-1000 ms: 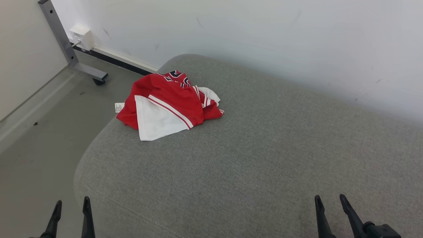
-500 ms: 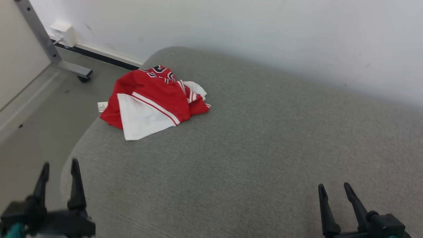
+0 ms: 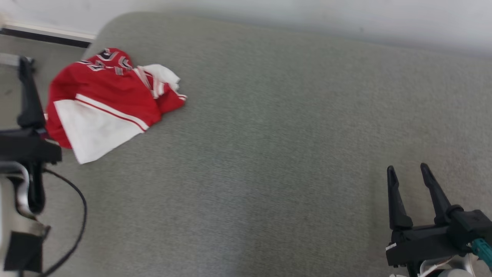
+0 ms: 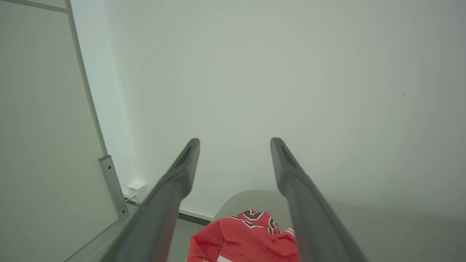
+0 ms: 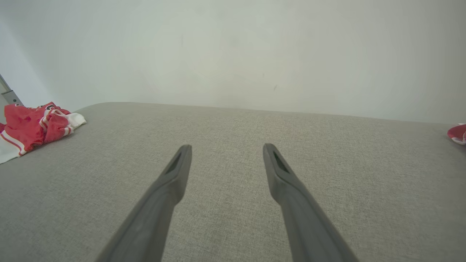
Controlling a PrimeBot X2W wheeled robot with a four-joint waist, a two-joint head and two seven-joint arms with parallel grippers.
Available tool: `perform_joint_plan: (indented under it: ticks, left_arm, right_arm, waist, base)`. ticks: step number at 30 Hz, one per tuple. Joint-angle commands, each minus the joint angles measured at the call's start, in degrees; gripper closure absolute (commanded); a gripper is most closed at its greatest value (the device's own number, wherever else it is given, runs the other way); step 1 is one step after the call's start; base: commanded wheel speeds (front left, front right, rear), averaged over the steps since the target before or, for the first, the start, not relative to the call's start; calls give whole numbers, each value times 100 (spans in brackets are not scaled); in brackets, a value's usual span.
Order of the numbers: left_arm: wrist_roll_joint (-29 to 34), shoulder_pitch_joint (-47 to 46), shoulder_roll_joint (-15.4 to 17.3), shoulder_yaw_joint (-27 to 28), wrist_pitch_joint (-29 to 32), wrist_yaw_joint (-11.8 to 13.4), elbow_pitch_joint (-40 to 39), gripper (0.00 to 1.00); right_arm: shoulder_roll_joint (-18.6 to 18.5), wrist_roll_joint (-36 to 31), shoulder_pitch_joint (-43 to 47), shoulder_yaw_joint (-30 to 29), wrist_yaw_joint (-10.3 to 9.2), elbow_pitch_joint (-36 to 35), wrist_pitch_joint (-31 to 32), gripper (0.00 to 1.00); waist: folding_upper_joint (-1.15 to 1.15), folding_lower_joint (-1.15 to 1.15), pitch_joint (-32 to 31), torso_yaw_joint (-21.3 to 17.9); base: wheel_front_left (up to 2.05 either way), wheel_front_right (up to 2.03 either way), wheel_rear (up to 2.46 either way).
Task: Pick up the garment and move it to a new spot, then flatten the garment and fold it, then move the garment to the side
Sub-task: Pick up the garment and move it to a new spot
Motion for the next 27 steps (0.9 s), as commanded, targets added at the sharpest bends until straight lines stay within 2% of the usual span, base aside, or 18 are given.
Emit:
perform_joint_plan:
  ticks: [1, 6, 15, 19, 27]
  left_arm:
    - [-71, -236, 96, 14, 18, -2, 133, 0]
    - [-29, -908, 523, 12, 103, -21, 741, 0]
    - [-251, -1453, 900, -85, 356, -56, 1867, 0]
    - [-368, -1544, 976, -141, 459, -64, 2280, 0]
    - [-698, -1731, 1097, -438, 1113, -45, 3141, 0]
  right_arm:
    - [-19, -69, -113, -27, -14, -55, -17, 0]
    - [36, -111, -230, -123, -14, -189, -58, 0]
    - [45, -162, -284, -216, -14, -213, -64, 0]
    - [19, -163, -296, -228, -14, -236, -34, 0]
    - [12, -208, -299, -226, -14, -319, 46, 0]
  waist:
    - [-1, -2, 771, -781]
    - [-1, -2, 1109, -1197]
    - [-1, -2, 1274, -1455]
    - [-1, -2, 1287, -1489]
    - [-1, -2, 1256, -1535]
  base:
    - [0, 0, 0]
    - [0, 0, 0]
    - [0, 0, 0]
    - [0, 0, 0]
    - [0, 0, 0]
